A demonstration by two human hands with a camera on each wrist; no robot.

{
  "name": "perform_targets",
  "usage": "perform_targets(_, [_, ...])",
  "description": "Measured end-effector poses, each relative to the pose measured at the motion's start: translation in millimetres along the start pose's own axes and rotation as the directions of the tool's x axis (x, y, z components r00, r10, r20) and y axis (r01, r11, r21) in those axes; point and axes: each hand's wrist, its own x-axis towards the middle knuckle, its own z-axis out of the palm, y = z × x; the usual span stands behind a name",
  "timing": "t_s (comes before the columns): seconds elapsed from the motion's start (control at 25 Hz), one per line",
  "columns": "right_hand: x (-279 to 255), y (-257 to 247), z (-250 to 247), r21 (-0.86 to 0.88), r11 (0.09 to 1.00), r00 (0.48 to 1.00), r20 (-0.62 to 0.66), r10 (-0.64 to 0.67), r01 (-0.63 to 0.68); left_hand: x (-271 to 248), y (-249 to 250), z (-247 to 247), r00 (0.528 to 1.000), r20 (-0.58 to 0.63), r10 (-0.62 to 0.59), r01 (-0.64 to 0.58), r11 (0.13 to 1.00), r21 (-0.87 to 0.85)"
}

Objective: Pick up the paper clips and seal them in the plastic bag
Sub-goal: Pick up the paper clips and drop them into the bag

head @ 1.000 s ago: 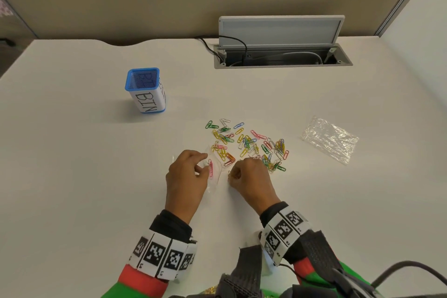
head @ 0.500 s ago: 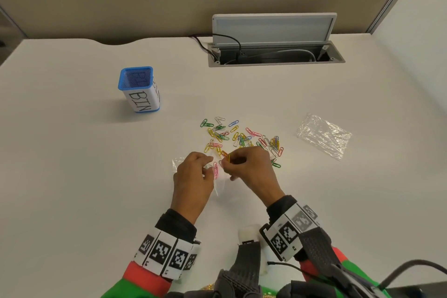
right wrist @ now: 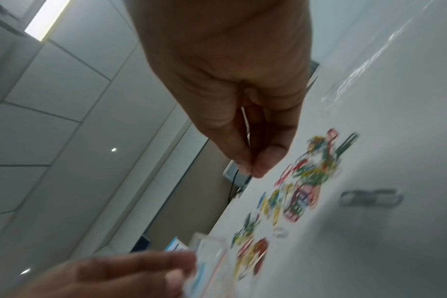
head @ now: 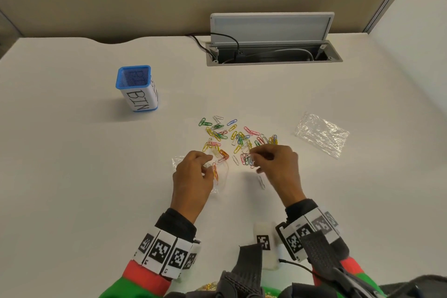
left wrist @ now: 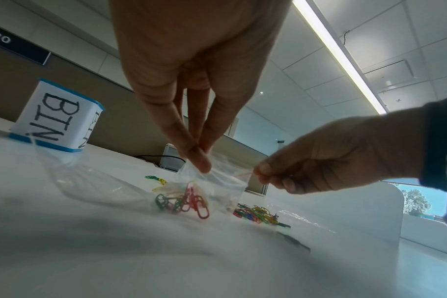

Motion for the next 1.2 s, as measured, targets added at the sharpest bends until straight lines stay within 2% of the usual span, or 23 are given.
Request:
perform_targets(0.12, [4.7,19.1,-14.0,-0.174,0.983,0.997,-0.059,0.050,-0.059,0.2,0.4,0.4,1.000,0.000,0.004,-0.004,1.000,0.005])
perform_targets(0.28, [-0.8,29.2,-2.1,-0.442,0.893,0.990,0.055,0.127,-0.090,-0.9,2.5,2.4,1.000,0.001,0.027,-0.027,1.000,0.003])
perform_targets(0.4, [-4.0,36.0,8.8,-0.505,0.862,0.995,0.058,0.085,-0.044,-2.1,2.9,3.1,0.999,0.006,0.035,-0.035,0.999,0.017])
perform_targets(0.6, [-6.8,33.7,7.0,-0.456,0.890,0.998,0.053,0.045,-0.016,-4.6,3.3,3.8,0.999,0.017,0.029,-0.029,1.000,0.006])
perform_targets(0.72, [-13.2,12.7,5.6,-0.188,0.980,0.998,0.028,-0.059,0.063,-7.2,5.6,6.8,0.999,0.036,0.038,-0.038,0.999,-0.012])
perform_targets(0.8, [-18.5,-2.8,9.1,0.036,0.997,0.996,0.066,-0.065,0.063,-7.4,6.8,9.3,0.998,0.053,0.022,-0.022,1.000,-0.008])
perform_targets(0.84, [-20.4,-7.3,12.9,0.087,0.995,0.994,0.098,-0.056,0.048,-7.6,7.3,9.6,0.998,0.060,0.013,-0.012,1.000,-0.004])
perform_targets(0.92, [-23.2,-10.5,20.2,0.068,0.997,0.985,0.169,-0.041,0.030,-7.7,8.0,9.7,0.998,0.061,0.012,-0.012,1.000,-0.005])
perform_targets(1.0, [-23.6,-7.9,23.5,0.037,0.999,0.984,0.176,-0.034,0.027,-7.9,8.3,9.5,0.998,0.058,0.018,-0.018,1.000,-0.001])
perform_targets(1.12, [-14.0,3.3,15.0,0.025,0.999,0.999,-0.009,-0.034,0.035,-7.1,7.4,9.8,0.998,0.055,0.022,-0.022,1.000,0.007])
perform_targets(1.2, [-1.2,16.9,6.5,-0.138,0.990,0.991,-0.134,-0.031,0.012,-6.4,8.1,9.5,0.998,0.061,0.020,-0.020,1.000,0.005])
